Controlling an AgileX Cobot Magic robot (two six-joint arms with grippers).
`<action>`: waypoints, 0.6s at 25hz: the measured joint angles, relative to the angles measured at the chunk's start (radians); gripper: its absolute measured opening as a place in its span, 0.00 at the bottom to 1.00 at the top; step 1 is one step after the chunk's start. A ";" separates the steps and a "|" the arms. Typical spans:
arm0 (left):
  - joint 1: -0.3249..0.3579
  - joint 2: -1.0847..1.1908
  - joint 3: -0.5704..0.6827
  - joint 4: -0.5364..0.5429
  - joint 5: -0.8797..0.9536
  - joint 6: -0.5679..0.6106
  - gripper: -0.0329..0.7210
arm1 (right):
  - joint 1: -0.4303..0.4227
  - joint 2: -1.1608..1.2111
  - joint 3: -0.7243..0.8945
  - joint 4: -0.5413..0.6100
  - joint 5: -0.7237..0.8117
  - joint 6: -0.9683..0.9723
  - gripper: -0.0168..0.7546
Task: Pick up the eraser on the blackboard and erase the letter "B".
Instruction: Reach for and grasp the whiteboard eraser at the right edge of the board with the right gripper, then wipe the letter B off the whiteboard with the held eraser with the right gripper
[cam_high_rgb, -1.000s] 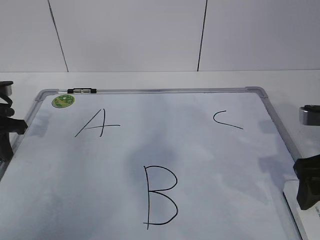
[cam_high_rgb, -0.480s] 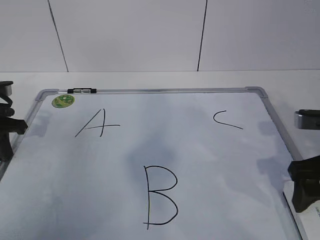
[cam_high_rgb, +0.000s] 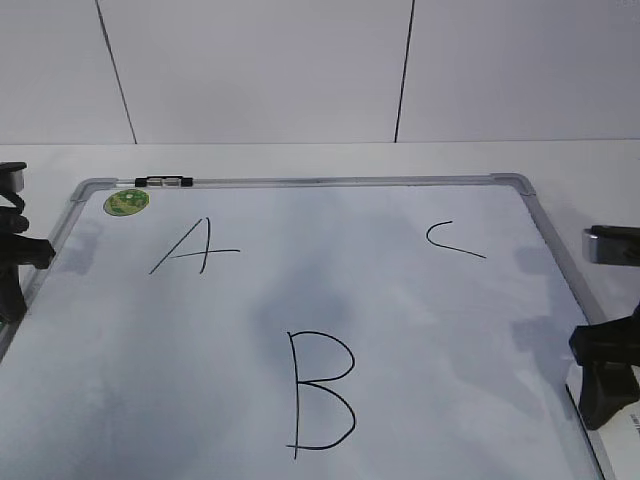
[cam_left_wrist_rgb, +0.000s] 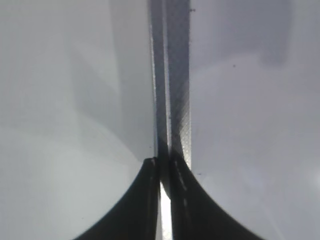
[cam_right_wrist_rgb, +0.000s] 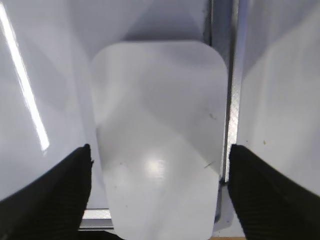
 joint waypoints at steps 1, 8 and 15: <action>0.000 0.000 0.000 0.000 0.000 0.000 0.07 | 0.000 0.005 0.000 0.002 0.000 0.000 0.89; 0.000 0.000 0.000 0.000 0.000 0.000 0.07 | 0.000 0.027 0.000 0.004 0.013 0.000 0.89; 0.000 0.000 0.000 0.000 0.000 0.000 0.07 | 0.000 0.029 0.000 0.013 0.017 0.000 0.88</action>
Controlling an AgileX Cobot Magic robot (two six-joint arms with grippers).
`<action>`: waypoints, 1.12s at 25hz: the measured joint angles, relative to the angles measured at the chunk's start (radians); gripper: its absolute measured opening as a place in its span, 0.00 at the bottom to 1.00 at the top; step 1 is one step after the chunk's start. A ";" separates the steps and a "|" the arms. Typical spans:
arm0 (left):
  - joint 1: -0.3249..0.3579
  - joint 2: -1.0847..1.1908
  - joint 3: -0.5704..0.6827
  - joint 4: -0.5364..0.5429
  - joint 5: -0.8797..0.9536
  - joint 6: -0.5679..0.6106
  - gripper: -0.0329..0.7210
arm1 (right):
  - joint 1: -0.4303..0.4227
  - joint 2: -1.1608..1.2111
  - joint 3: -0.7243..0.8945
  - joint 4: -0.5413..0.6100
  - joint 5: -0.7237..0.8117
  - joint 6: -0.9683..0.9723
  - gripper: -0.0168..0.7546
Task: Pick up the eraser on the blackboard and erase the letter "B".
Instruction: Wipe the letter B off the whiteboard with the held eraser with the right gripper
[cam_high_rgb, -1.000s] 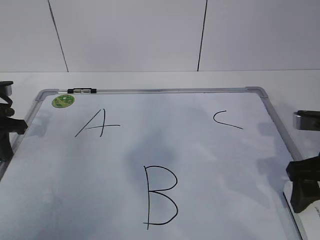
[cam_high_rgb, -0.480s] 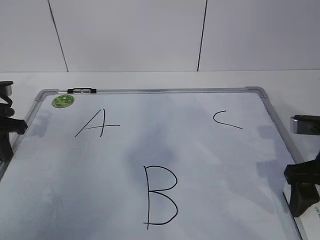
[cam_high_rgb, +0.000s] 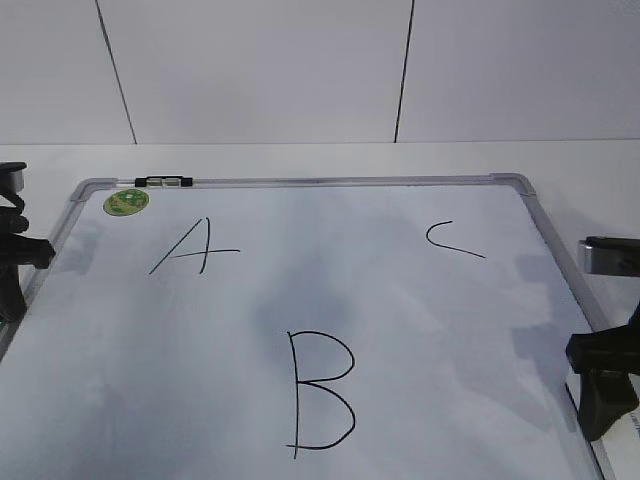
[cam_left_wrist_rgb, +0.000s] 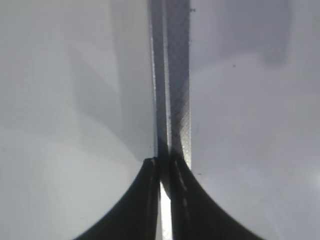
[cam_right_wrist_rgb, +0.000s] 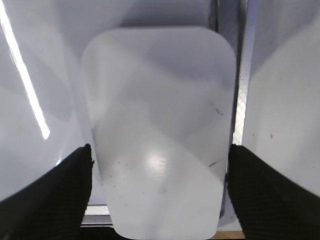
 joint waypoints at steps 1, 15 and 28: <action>0.000 0.000 0.000 0.000 0.000 0.000 0.07 | 0.000 0.000 0.000 0.000 0.000 0.000 0.88; 0.000 0.000 0.000 0.000 0.000 0.000 0.07 | 0.000 0.000 0.024 0.000 -0.032 0.000 0.85; 0.000 0.000 0.000 0.000 0.000 0.000 0.07 | 0.000 0.000 0.053 -0.002 -0.050 0.000 0.84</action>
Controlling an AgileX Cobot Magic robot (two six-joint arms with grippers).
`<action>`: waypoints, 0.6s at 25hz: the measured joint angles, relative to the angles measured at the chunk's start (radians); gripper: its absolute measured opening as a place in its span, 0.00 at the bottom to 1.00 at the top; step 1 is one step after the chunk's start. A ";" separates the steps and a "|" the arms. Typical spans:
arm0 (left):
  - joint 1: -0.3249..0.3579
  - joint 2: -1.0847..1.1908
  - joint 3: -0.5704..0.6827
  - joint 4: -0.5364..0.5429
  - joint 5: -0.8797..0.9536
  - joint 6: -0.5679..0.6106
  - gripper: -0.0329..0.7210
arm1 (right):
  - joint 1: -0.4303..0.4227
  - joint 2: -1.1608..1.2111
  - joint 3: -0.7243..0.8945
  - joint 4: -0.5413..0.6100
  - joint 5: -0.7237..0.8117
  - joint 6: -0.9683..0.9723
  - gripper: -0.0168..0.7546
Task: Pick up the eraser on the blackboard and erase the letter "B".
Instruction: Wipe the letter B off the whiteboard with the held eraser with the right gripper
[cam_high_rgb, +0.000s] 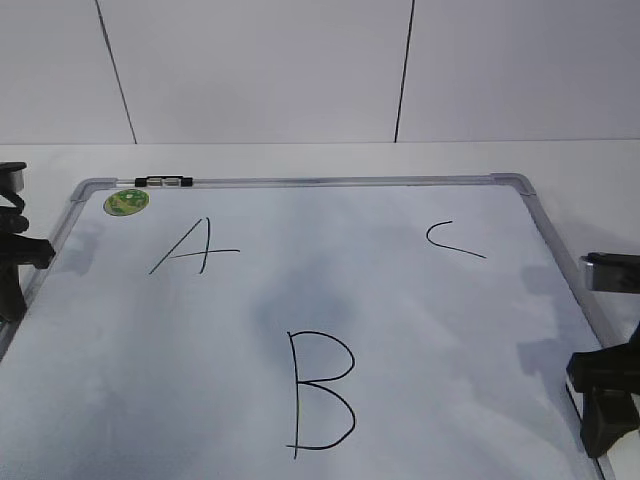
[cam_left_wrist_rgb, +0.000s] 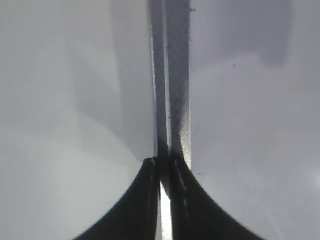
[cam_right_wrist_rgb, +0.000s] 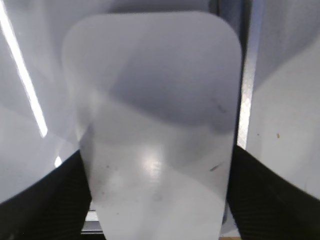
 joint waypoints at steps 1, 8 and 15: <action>0.000 0.000 0.000 0.000 0.000 0.000 0.07 | 0.000 0.000 0.002 0.000 -0.002 0.000 0.84; 0.000 0.000 0.000 0.000 0.000 0.000 0.07 | 0.000 0.000 0.005 0.000 -0.024 0.000 0.79; 0.000 0.000 0.000 0.000 0.000 0.000 0.07 | 0.000 0.000 0.005 0.000 -0.025 0.000 0.75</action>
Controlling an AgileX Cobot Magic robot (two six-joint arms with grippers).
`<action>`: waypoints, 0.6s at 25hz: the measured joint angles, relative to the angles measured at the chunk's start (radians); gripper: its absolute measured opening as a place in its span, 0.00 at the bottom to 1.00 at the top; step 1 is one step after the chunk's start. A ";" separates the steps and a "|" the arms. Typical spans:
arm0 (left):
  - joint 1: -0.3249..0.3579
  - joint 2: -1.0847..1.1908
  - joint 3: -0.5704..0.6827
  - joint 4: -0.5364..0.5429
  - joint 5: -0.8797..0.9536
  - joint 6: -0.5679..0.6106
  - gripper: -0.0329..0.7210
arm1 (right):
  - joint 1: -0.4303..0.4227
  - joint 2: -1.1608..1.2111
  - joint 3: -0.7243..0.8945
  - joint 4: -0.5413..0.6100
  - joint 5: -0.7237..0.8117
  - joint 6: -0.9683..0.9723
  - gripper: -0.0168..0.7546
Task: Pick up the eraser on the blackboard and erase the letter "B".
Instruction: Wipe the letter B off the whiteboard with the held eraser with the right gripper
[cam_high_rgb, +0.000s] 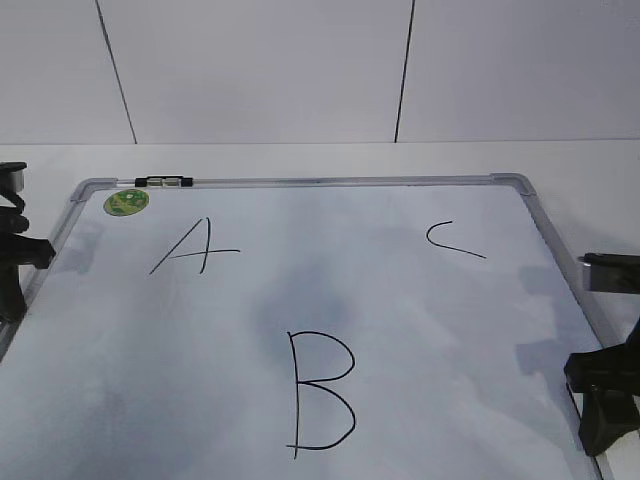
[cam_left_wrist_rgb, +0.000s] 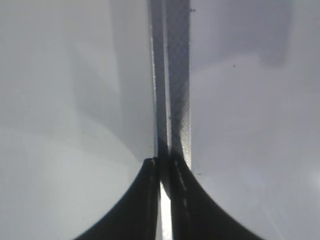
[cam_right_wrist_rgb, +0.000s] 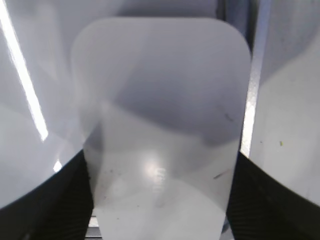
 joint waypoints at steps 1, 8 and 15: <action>0.000 0.000 0.000 0.000 0.000 0.000 0.07 | 0.000 0.000 0.000 0.000 0.000 0.000 0.74; 0.000 0.000 0.000 0.000 0.000 0.000 0.07 | 0.002 0.000 0.000 -0.004 0.000 0.000 0.73; 0.000 0.000 0.000 0.000 -0.002 0.000 0.07 | 0.003 0.000 -0.024 -0.021 -0.002 -0.031 0.73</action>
